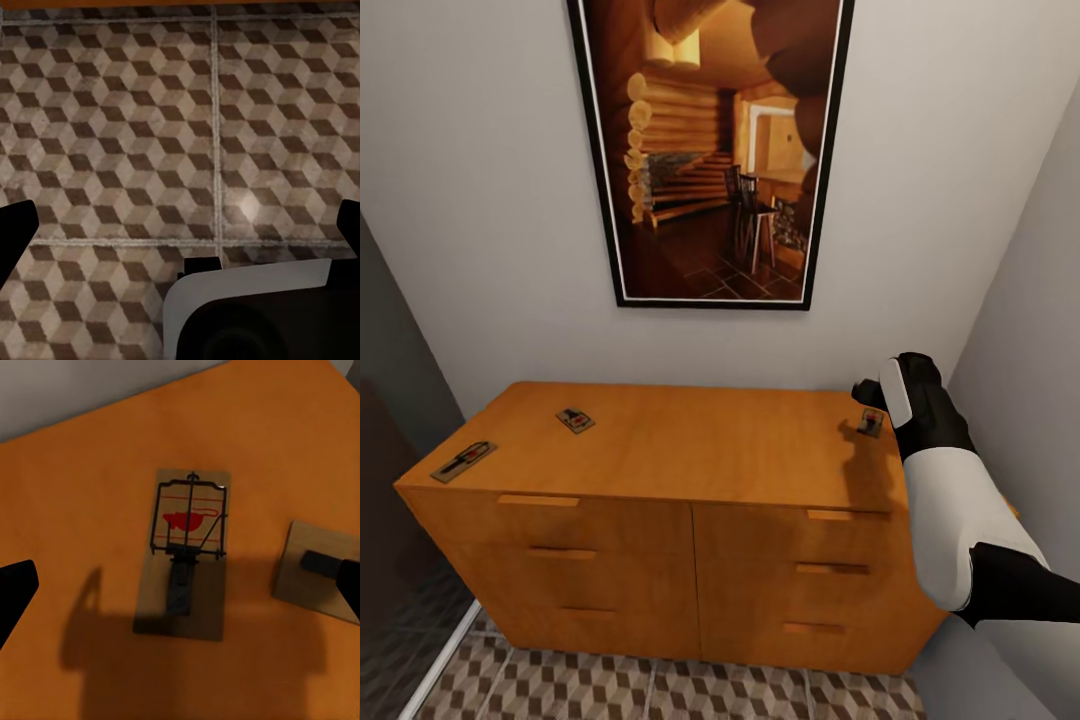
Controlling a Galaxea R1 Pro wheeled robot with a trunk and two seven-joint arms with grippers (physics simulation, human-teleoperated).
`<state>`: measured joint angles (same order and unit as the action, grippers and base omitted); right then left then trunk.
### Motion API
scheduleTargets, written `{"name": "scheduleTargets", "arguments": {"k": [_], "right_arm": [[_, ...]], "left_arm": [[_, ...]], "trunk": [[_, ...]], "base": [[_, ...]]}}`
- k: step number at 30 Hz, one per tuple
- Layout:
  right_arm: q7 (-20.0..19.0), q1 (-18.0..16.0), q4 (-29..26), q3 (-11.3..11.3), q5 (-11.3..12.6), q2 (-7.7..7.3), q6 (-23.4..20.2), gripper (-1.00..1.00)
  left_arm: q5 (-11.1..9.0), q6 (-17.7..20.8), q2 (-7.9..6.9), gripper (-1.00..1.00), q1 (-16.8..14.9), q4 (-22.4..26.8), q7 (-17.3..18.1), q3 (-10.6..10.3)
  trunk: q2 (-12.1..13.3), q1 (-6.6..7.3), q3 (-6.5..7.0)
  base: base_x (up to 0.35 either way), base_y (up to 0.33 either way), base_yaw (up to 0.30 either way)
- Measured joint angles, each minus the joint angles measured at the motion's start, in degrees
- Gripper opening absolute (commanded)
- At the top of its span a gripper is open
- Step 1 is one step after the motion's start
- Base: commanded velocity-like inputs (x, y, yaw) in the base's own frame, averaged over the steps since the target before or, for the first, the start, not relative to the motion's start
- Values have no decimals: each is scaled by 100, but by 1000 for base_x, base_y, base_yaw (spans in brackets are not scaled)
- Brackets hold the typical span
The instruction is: Take the four mousetraps from the cabinet in the bathroom and place them on the bathroom floor. Make sure all four end up on the same floor surface, and ensure that at least two of them are either under or directly next to the same bathroom sink.
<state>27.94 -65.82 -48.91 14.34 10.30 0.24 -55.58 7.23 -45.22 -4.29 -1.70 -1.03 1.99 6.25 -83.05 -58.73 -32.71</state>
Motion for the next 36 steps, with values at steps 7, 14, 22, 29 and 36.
{"name": "scheduleTargets", "arguments": {"k": [7,14,22,29,36], "right_arm": [[-6,1,1,5,3,2,1,100],[-2,-48,132,29,19,3,-23,100],[-1,-404,814,57,54,-57,-196,100],[-180,-479,1154,66,71,-280,-214,100],[-606,-593,1233,64,62,-456,-220,100]], "left_arm": [[0,0,0,100,0,0,0,1],[0,1,0,100,0,-5,0,3],[-1,0,0,100,1,-12,-7,-4],[-1,1,0,100,1,-15,-8,-8],[-1,2,0,100,1,-16,-13,-1]], "trunk": [[0,0,-23],[0,0,-27],[0,0,-28],[0,0,-28],[0,0,-28]], "base": [[0,0,0],[0,0,0],[0,0,0],[0,0,0],[0,0,0]]}}
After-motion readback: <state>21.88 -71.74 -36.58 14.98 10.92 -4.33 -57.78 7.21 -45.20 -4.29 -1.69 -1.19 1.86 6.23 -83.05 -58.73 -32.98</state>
